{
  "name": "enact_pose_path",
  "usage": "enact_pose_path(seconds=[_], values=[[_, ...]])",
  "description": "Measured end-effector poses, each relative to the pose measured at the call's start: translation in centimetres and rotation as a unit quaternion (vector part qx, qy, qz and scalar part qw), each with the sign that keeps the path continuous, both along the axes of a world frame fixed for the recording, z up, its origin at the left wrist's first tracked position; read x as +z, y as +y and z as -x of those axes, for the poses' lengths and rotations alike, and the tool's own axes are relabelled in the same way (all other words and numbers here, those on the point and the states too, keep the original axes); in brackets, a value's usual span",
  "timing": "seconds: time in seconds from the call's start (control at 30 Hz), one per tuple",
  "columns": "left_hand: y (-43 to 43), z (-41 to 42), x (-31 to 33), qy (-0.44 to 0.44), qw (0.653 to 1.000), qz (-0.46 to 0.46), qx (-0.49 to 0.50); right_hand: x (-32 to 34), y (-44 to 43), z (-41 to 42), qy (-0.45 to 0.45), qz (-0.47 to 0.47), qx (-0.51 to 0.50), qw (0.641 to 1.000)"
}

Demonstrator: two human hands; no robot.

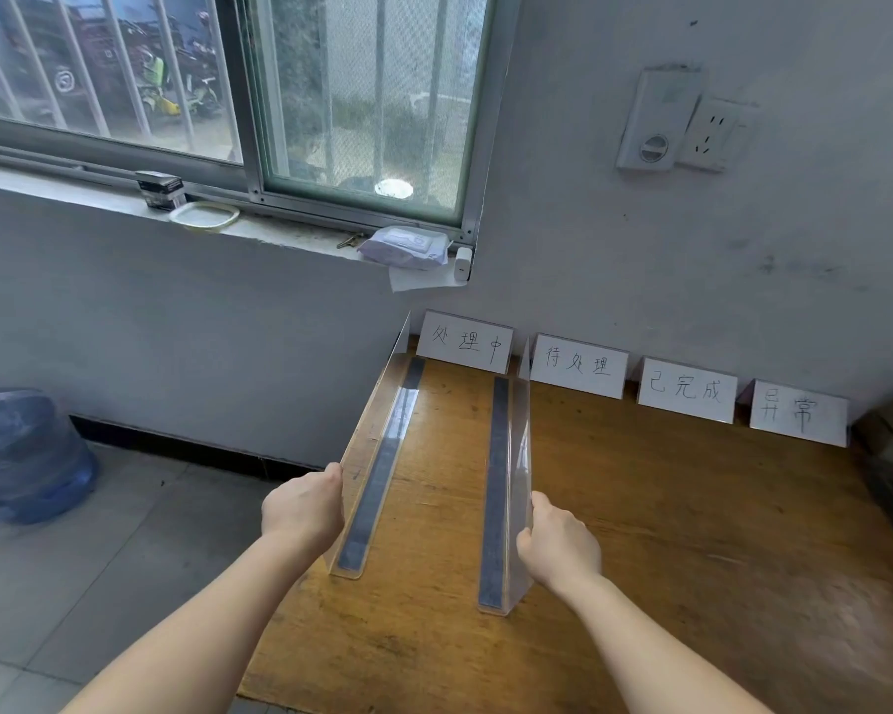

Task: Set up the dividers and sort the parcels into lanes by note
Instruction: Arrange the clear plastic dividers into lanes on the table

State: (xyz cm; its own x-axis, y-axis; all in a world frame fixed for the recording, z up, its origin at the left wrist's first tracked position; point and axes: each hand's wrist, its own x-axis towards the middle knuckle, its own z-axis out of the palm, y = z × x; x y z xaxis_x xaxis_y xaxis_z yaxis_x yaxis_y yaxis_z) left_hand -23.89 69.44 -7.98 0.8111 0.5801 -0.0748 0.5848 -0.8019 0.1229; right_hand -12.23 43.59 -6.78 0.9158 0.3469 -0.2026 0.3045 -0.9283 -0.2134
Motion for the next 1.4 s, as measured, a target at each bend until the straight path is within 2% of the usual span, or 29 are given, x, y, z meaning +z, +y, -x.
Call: enact_pose_path(seconds=[0.57,0.8,0.97,1.4], values=[[0.2,-0.7,0.8,-0.037,0.999,-0.020,-0.026,1.2,-0.3,-0.2,0.003,-0.009,0.020,1.000],[-0.8,-2.6,2.8,-0.049,0.988,-0.111,-0.091,2.6,-1.1,-0.6,-0.018,-0.018,0.024,0.999],[-2.7,-4.6,4.3,-0.072,0.981,-0.102,-0.151,3.7,-2.5,-0.8,-0.052,-0.018,0.008,0.998],[-12.7,-9.3,7.7,-0.105,0.936,-0.107,-0.318,7.2,-12.0,0.1,-0.102,0.068,-0.076,0.990]])
